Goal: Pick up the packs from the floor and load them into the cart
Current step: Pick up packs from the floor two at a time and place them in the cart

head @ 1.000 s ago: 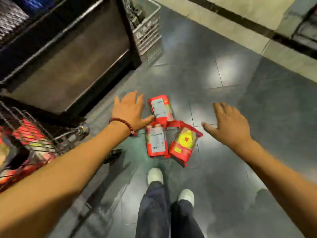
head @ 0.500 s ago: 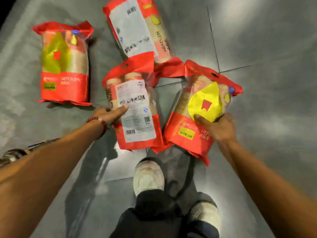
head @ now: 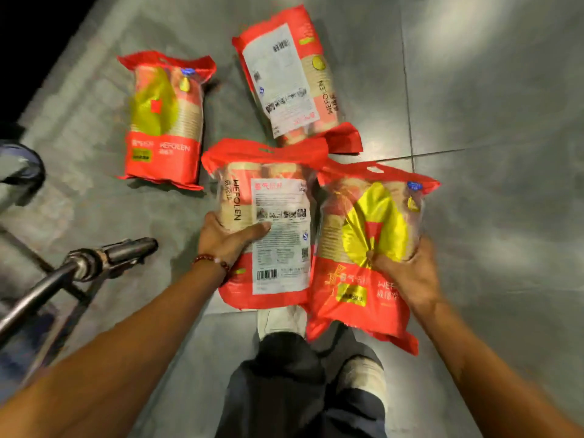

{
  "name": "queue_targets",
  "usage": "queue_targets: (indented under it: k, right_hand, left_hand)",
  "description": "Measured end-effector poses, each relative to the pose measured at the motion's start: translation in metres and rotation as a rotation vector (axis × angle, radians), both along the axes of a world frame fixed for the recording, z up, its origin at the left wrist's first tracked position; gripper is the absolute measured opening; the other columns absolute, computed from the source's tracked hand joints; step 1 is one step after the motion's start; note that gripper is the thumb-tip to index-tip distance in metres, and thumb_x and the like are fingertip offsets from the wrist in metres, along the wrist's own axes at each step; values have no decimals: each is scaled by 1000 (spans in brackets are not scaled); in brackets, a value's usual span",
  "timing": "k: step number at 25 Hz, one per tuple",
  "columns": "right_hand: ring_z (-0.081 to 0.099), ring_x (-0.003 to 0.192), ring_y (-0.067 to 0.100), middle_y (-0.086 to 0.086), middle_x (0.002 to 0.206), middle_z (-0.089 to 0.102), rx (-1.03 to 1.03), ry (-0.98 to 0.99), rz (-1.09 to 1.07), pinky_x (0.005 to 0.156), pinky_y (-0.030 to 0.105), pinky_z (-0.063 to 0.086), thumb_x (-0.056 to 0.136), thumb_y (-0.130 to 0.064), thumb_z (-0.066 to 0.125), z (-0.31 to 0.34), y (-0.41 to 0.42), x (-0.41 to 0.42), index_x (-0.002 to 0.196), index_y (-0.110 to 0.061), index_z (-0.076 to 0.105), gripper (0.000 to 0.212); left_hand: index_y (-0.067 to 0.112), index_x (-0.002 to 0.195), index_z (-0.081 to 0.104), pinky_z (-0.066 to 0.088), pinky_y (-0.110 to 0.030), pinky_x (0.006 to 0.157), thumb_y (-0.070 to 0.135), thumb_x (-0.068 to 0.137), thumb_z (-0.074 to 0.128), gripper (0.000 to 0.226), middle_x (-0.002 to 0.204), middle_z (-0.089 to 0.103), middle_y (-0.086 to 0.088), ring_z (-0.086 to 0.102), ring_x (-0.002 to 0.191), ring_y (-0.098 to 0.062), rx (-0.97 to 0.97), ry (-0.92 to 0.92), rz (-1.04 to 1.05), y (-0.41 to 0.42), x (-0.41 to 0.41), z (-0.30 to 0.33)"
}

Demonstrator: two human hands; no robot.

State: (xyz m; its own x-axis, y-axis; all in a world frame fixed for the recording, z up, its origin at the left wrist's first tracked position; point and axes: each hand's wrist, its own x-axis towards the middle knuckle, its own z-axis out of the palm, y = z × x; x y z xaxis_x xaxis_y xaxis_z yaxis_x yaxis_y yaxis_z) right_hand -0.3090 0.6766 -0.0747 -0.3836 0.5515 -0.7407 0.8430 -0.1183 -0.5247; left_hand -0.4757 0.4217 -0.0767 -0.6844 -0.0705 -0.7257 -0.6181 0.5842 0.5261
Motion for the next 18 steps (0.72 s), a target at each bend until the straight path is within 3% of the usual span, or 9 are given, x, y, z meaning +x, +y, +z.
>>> queue_targets:
  k: [3, 6, 8, 10, 13, 15, 18]
  right_hand:
    - [67, 89, 24, 5, 107, 67, -54, 68, -20, 82, 48, 58, 51, -38, 93, 93, -9, -1, 112, -19, 51, 76]
    - [64, 81, 16, 0, 99, 64, -110, 134, -5, 68, 33, 53, 54, -32, 81, 188, -10, -14, 103, -25, 48, 59]
    - [64, 79, 17, 1, 95, 62, -124, 209, 51, 61, 30, 50, 62, -25, 87, 266, -5, -37, 98, -27, 47, 54]
    - [61, 74, 14, 0, 90, 60, -93, 293, 127, 55, 28, 45, 72, -15, 85, 349, -2, -59, 102, -20, 46, 49]
    - [58, 73, 12, -4, 87, 58, -17, 406, 251, 57, 28, 45, 74, -17, 83, 472, -2, -96, 106, -15, 47, 48]
    - [62, 78, 17, -4, 92, 61, -1, 460, 324, 68, 35, 52, 73, -17, 84, 535, -5, -115, 107, -18, 47, 50]
    - [59, 76, 15, -2, 91, 59, -11, 554, 412, 67, 33, 50, 70, -18, 85, 627, -27, -139, 106, -17, 46, 53]
  left_hand:
    - [5, 109, 57, 57, -31, 74, 50, 36, 93, 93, 93, 71, 2, 69, 83, -14, -8, 19, 33, -6, 9, 96]
    - [13, 104, 65, 58, -29, 70, 56, 32, 88, 86, 89, 74, 4, 72, 81, -13, 28, 59, 23, -22, 9, 193]
    - [17, 103, 68, 59, -34, 75, 57, 28, 85, 87, 90, 76, 4, 73, 83, -15, 63, 132, 82, -28, 0, 274]
    - [20, 96, 71, 58, -28, 73, 53, 34, 81, 71, 83, 77, 9, 73, 79, -10, 129, 231, 131, -33, -4, 365]
    - [14, 100, 72, 56, -19, 66, 29, 51, 89, 53, 82, 76, 6, 72, 71, -3, 210, 379, 217, -41, -7, 492]
    - [5, 105, 70, 51, -9, 57, 16, 58, 90, 52, 82, 73, 5, 67, 60, 6, 219, 478, 249, -50, -6, 554]
    - [11, 98, 73, 54, -12, 62, 31, 54, 89, 51, 79, 75, 7, 68, 62, 5, 203, 583, 284, -78, -1, 642]
